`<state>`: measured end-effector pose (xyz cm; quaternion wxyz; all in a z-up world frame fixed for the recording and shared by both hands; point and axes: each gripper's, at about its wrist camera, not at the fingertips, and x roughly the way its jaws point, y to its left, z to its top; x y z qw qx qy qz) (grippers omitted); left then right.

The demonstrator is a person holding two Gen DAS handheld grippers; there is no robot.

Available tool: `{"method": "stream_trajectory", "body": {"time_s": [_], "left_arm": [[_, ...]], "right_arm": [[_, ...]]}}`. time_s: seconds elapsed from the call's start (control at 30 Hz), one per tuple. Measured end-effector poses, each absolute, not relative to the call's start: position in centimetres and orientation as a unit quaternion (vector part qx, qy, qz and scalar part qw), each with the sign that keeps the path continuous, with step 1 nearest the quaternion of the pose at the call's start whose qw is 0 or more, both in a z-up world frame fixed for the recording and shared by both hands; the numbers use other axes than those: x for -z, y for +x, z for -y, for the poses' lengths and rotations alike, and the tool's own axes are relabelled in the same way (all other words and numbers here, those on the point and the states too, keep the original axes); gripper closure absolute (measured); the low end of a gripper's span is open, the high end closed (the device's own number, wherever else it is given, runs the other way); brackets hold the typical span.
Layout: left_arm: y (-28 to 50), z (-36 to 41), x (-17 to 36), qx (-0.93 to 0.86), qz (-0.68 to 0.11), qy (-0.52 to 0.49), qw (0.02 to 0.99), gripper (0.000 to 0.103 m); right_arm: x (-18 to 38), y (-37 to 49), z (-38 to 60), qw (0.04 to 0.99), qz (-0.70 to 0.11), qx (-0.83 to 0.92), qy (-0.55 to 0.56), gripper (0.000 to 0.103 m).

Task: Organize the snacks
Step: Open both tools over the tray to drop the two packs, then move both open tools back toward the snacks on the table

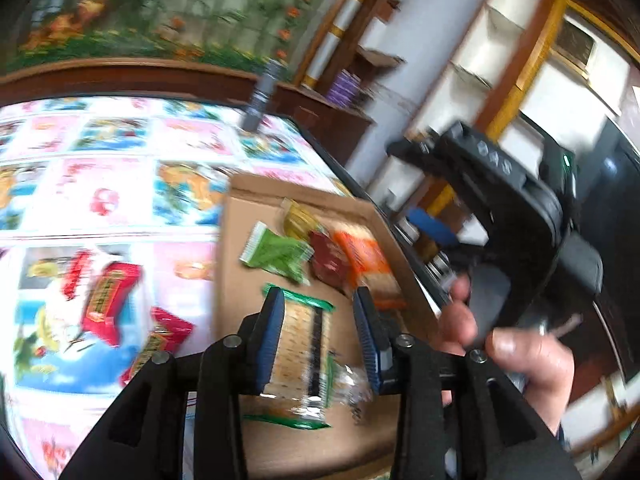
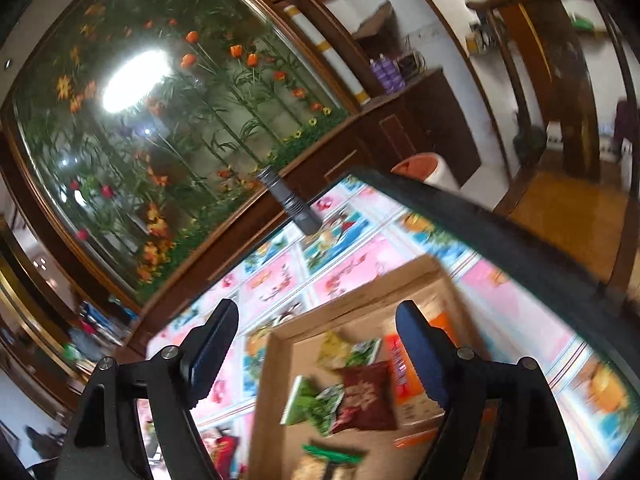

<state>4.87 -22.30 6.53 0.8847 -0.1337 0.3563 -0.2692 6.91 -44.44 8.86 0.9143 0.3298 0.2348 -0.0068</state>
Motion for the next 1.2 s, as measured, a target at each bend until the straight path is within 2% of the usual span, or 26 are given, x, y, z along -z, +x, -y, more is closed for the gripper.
{"method": "stream_trajectory", "body": {"time_s": [0.07,0.1,0.13,0.2,0.37,0.47,0.63,0.73,0.8,0.87,0.93,1.0,1.03,1.2], "left_arm": [[3.9,21.7,-7.1,0.239,-0.335,-0.139,0.901,0.067],[3.6,21.3,-7.4,0.226,-0.324,-0.147,0.907,0.066],[3.4,21.0,-7.4,0.213,-0.316,-0.156,0.911,0.063],[2.9,20.4,-7.1,0.185,-0.302,-0.172,0.919,0.061],[3.0,20.2,-6.2,0.154,-0.315,-0.174,0.920,0.061],[3.4,20.6,-5.7,0.178,-0.333,-0.189,0.907,0.061],[3.4,20.2,-5.7,0.190,-0.339,-0.198,0.900,0.061],[3.0,20.9,-6.5,0.180,-0.325,-0.147,0.917,0.061],[2.4,20.7,-7.3,0.138,-0.289,-0.116,0.940,0.063],[3.0,19.8,-7.2,0.117,-0.287,-0.125,0.943,0.068],[3.9,18.6,-6.7,0.072,-0.294,-0.129,0.944,0.069],[5.3,17.5,-5.9,0.024,-0.309,-0.116,0.944,0.077],[6.1,16.7,-5.4,0.011,-0.322,-0.123,0.939,0.078],[8.2,14.9,-2.4,0.002,-0.390,-0.151,0.908,0.078]], "right_arm": [[-8.8,6.8,43.4,0.915,-0.236,0.009,0.328,0.024],[-9.1,6.5,42.8,0.919,-0.228,0.013,0.321,0.036],[-9.4,5.9,42.2,0.922,-0.213,0.024,0.322,0.040],[-10.2,4.6,41.1,0.932,-0.183,0.036,0.311,0.041],[-11.9,1.2,39.8,0.946,-0.089,0.062,0.307,0.042],[-12.0,0.5,40.1,0.942,-0.066,0.070,0.320,0.041],[-12.1,0.5,40.7,0.938,-0.071,0.082,0.330,0.041],[-12.4,0.4,40.5,0.941,-0.071,0.083,0.320,0.041],[-12.6,0.7,40.3,0.944,-0.081,0.081,0.309,0.041],[-12.4,0.8,40.7,0.942,-0.086,0.067,0.318,0.041],[-12.2,1.5,41.0,0.938,-0.109,0.043,0.327,0.040],[-11.8,2.5,41.1,0.927,-0.138,-0.002,0.348,0.039],[-11.6,2.9,40.9,0.923,-0.150,-0.024,0.353,0.034],[-9.9,4.9,38.2,0.874,-0.198,-0.185,0.403,0.033]]}}
